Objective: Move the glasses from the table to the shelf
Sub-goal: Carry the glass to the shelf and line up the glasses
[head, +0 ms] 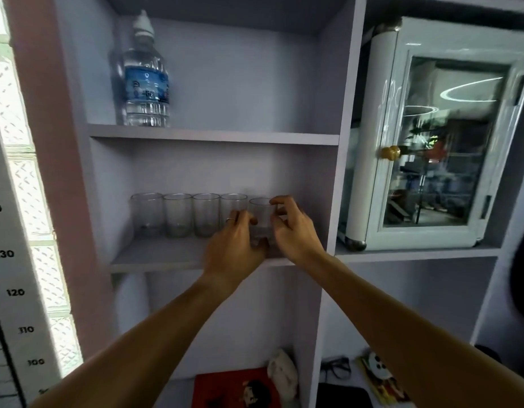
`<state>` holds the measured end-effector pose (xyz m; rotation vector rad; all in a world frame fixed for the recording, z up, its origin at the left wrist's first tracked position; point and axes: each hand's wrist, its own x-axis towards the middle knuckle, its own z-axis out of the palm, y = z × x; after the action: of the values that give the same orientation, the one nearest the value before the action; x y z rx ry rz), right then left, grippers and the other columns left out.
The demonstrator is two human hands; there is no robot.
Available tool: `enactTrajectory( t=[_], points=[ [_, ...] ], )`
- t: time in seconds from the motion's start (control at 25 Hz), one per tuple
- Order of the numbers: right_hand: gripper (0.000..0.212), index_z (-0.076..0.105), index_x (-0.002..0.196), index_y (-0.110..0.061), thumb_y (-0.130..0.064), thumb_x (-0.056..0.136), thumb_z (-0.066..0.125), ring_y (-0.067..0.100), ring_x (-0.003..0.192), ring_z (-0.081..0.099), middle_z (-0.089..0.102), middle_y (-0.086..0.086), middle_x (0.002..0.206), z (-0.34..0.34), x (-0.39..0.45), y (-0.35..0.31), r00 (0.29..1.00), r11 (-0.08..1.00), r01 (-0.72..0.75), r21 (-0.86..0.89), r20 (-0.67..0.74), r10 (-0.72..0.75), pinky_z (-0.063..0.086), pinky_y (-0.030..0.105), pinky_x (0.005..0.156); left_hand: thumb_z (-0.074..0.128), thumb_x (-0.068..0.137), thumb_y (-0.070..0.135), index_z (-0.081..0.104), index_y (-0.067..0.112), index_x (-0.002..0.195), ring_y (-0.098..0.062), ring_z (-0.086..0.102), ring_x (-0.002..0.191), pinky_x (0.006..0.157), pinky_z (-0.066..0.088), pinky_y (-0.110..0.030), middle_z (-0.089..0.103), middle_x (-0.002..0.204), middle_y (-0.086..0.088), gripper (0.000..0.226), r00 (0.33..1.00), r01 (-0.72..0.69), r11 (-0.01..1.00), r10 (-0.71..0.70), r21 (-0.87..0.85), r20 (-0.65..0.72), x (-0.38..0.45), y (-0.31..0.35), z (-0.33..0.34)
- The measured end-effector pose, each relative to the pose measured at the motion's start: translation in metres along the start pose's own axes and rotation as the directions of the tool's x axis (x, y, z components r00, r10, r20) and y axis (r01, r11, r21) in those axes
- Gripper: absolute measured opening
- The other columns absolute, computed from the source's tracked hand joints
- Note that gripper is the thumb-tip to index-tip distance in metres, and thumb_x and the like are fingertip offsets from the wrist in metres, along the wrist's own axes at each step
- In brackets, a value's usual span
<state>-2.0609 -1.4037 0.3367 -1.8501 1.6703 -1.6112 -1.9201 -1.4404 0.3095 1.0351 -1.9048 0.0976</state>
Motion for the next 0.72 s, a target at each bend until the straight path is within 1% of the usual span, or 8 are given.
enactTrajectory(
  t=[0.12,0.24,0.4,0.52,0.64,0.72],
  points=[
    [0.037,0.048,0.125,-0.038,-0.015,0.097,0.043,0.009,0.092,0.059,0.057,0.003,0.123,0.003,0.003,0.006,1.0,1.0,-0.026,-0.005,-0.002,0.026,0.045,0.007,0.06,0.067,0.081,0.04,0.057,0.019,0.114,-0.031,0.068,0.088,0.06,0.046,-0.032,0.064,0.117,-0.003,0.041,1.0,-0.013,1.0,0.013,0.02,-0.009,-0.001,0.0,0.001],
    [0.041,0.048,0.135,-0.037,-0.017,0.099,0.044,0.008,0.091,0.058,0.058,0.004,0.126,0.007,0.005,0.011,0.999,0.999,-0.045,-0.007,-0.017,0.045,0.043,0.002,0.054,0.064,0.083,0.041,0.059,0.019,0.117,-0.03,0.068,0.089,0.061,0.045,-0.031,0.066,0.116,-0.004,0.04,1.0,-0.021,1.0,0.021,0.022,0.001,-0.002,-0.001,0.001],
    [0.042,0.047,0.138,-0.039,-0.021,0.101,0.043,0.004,0.085,0.055,0.057,0.006,0.127,0.012,0.009,0.014,0.997,0.997,-0.075,-0.005,-0.016,0.075,0.04,0.0,0.049,0.063,0.083,0.04,0.06,0.019,0.118,-0.028,0.068,0.091,0.063,0.042,-0.028,0.066,0.116,-0.003,0.04,0.999,-0.04,0.999,0.04,0.018,0.025,-0.002,-0.002,0.003],
    [0.046,0.046,0.14,-0.042,-0.02,0.101,0.041,0.011,0.091,0.056,0.054,0.006,0.129,0.014,0.012,0.014,0.997,0.997,-0.078,-0.004,-0.001,0.078,0.043,0.002,0.052,0.063,0.082,0.042,0.061,0.019,0.115,-0.025,0.068,0.092,0.063,0.04,-0.026,0.065,0.114,-0.002,0.04,0.999,-0.027,1.0,0.026,0.014,0.047,0.0,-0.004,0.004],
    [0.048,0.044,0.142,-0.042,-0.019,0.101,0.041,0.017,0.1,0.059,0.054,0.007,0.13,0.015,0.014,0.014,0.997,0.997,-0.079,0.0,0.009,0.079,0.043,0.005,0.061,0.062,0.082,0.047,0.06,0.019,0.112,-0.025,0.068,0.088,0.062,0.042,-0.028,0.065,0.111,-0.002,0.041,0.996,-0.016,1.0,0.015,0.01,0.084,0.002,-0.004,0.006],
    [0.048,0.043,0.143,-0.042,-0.018,0.101,0.042,0.015,0.097,0.059,0.051,0.005,0.129,0.016,0.015,0.013,0.996,0.997,-0.081,-0.008,0.023,0.081,0.044,0.005,0.058,0.062,0.081,0.051,0.059,0.02,0.11,-0.024,0.067,0.086,0.061,0.045,-0.028,0.064,0.109,-0.001,0.043,0.991,-0.01,1.0,0.009,0.007,0.132,0.004,-0.005,0.005]
  ],
)
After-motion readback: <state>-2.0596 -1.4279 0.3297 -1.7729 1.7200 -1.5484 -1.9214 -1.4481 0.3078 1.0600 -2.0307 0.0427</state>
